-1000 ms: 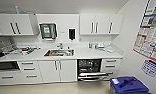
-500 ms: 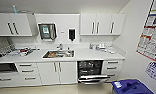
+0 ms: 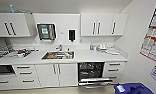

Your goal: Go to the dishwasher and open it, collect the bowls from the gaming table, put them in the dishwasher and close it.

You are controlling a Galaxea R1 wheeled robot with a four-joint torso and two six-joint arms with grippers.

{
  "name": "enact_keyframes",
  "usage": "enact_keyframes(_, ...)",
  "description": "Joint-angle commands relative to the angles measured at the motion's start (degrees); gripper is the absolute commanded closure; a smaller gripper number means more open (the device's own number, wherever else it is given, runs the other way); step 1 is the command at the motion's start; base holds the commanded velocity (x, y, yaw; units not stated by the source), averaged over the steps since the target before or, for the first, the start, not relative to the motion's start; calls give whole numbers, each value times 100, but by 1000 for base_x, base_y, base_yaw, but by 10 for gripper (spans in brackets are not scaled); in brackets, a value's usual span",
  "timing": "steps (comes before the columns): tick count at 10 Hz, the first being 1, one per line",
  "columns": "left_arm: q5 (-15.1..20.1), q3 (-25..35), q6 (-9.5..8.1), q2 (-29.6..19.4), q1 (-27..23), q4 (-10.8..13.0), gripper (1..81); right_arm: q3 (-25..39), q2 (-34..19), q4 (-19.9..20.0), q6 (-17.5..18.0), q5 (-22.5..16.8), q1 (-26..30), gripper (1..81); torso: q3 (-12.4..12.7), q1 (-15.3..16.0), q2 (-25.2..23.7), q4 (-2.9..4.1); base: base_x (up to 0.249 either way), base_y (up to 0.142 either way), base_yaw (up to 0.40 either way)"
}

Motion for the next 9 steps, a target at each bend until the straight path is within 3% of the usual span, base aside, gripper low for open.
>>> enact_keyframes(1, 297, -16, 11, -60, -266, 42, 811, 25, -115, -10, -8, -316, 313, 811, 0, 0, 0, 0, 148, 0, 0)
enact_keyframes(9, 279, -16, 11, -60, -266, 51, 811, 8, -106, -10, -8, -317, 313, 811, 0, 2, 0, 0, 152, 0, 0)
